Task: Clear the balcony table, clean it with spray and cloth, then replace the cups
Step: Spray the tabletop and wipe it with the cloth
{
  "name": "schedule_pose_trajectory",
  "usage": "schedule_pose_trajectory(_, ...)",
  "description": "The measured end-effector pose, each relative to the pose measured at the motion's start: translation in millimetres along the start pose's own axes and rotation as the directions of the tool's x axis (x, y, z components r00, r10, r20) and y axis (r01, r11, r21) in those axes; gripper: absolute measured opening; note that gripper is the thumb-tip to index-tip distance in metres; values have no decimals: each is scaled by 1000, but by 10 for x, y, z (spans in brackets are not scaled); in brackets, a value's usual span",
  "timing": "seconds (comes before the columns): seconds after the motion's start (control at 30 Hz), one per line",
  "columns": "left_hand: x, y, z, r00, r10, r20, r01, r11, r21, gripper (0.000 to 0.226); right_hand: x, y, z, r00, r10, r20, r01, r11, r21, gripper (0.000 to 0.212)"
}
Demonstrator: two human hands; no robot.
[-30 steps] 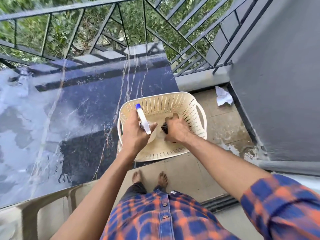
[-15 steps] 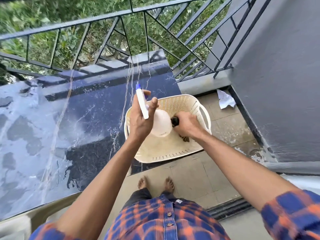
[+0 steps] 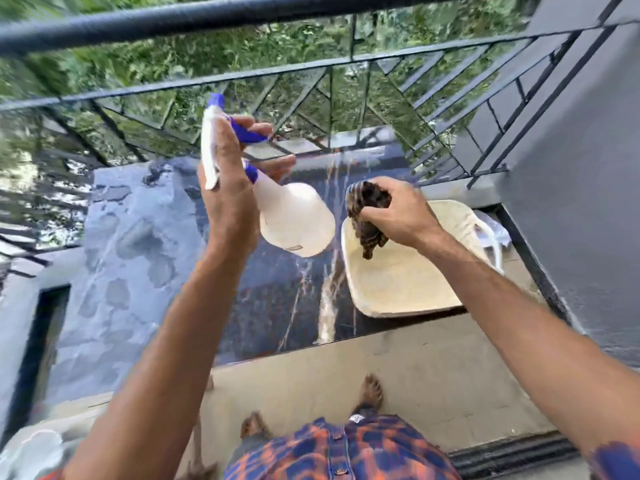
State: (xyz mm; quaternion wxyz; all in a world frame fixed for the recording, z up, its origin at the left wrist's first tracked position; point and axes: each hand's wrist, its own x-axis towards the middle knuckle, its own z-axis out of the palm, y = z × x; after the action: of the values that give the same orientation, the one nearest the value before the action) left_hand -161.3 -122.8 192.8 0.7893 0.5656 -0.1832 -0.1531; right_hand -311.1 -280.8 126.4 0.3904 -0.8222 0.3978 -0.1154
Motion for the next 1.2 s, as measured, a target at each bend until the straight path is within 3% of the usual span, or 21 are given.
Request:
schedule_pose_trajectory(0.07,80,49,-525,999,-4,-48,6,998,55,46,-116,-273,382,998,-42,40,43,999,-23,43)
schedule_pose_trajectory(0.2,24,59,-1698,992,-75,-105,91,983,159,33,-386,-590,1350,987,-78,137,88,994,-69,52)
schedule_pose_trajectory(0.3,-71,48,-2566,982,-136,-128,163,958,234,35,-591,-554,2120,978,-64,200,98,981,-166,56)
schedule_pose_trajectory(0.4,-210,47,-3361,962,-189,-195,243,921,305,36,-821,-387,2844,985,-2,174,51,960,-275,65)
schedule_pose_trajectory(0.5,-414,67,-3928,946,-218,-241,296,882,366,33,-1134,-155,3409,993,9,121,34,935,-353,70)
schedule_pose_trajectory(0.6,-562,129,-4328,926,-251,-284,349,856,380,40,-1383,-173,3894,994,-89,57,106,870,-482,53)
schedule_pose_trajectory(0.7,-700,163,-4593,919,-251,-305,359,852,381,42,-1402,-469,4313,982,-124,140,179,841,-510,55)
schedule_pose_trajectory(0.77,-780,163,-4751,909,-250,-335,372,850,374,41,-1459,-834,4636,909,-290,300,407,772,-487,53)
schedule_pose_trajectory(0.83,-833,146,-4868,898,-243,-368,377,855,356,39,-1571,-1255,4971,780,-488,392,618,699,-359,42)
schedule_pose_trajectory(0.93,-879,91,-5012,879,-252,-406,395,861,320,28,-1734,-1764,5408,594,-611,523,785,583,-209,50)
schedule_pose_trajectory(1.03,-887,46,-5138,857,-267,-441,411,869,274,27,-1719,-1896,5638,549,-538,640,802,554,-223,58)
schedule_pose_trajectory(1.2,-846,-57,-5318,836,-294,-463,447,855,263,35,-1498,-1725,5606,508,-536,674,799,587,-135,45)
